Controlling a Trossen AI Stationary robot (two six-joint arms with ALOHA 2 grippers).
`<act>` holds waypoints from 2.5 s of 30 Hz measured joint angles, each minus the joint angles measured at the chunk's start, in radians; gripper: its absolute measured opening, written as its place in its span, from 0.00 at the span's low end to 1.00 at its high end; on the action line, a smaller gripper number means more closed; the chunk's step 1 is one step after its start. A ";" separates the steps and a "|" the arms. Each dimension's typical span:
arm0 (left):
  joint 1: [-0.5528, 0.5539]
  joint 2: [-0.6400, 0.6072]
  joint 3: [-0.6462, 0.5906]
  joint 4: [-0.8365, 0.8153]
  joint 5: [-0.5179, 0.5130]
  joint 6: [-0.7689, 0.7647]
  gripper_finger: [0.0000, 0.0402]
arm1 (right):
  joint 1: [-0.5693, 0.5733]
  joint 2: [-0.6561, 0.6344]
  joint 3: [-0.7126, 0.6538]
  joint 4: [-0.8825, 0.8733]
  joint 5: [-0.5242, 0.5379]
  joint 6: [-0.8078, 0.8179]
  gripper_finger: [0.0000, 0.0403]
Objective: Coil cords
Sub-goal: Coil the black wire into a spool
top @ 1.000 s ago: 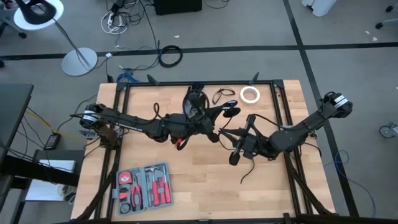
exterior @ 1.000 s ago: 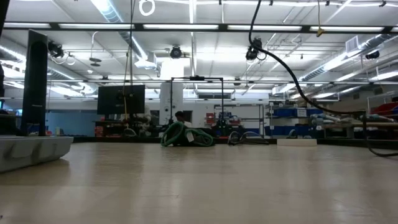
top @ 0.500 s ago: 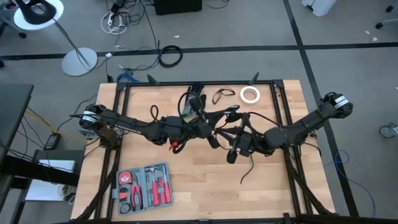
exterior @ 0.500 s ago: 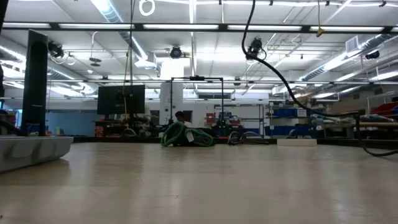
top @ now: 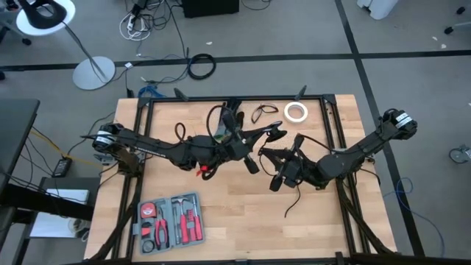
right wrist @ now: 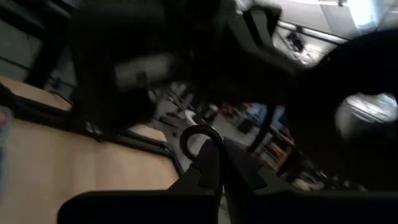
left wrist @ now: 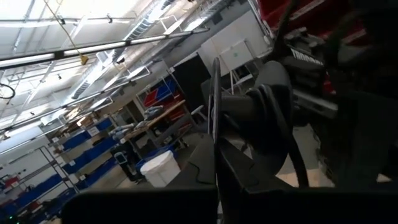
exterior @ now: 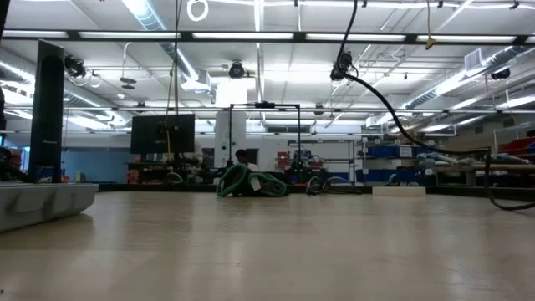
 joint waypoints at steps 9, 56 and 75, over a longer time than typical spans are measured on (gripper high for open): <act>-0.019 -0.007 0.000 -0.001 0.018 -0.054 0.00 | -0.009 0.000 0.000 -0.026 0.083 -0.019 0.00; -0.017 -0.148 0.001 -0.740 -0.187 -0.175 0.00 | -0.021 -0.060 0.000 -0.009 0.268 0.044 0.01; 0.085 -0.035 0.001 -0.744 -0.302 0.011 0.00 | -0.026 -0.036 0.000 0.070 0.284 -0.009 0.02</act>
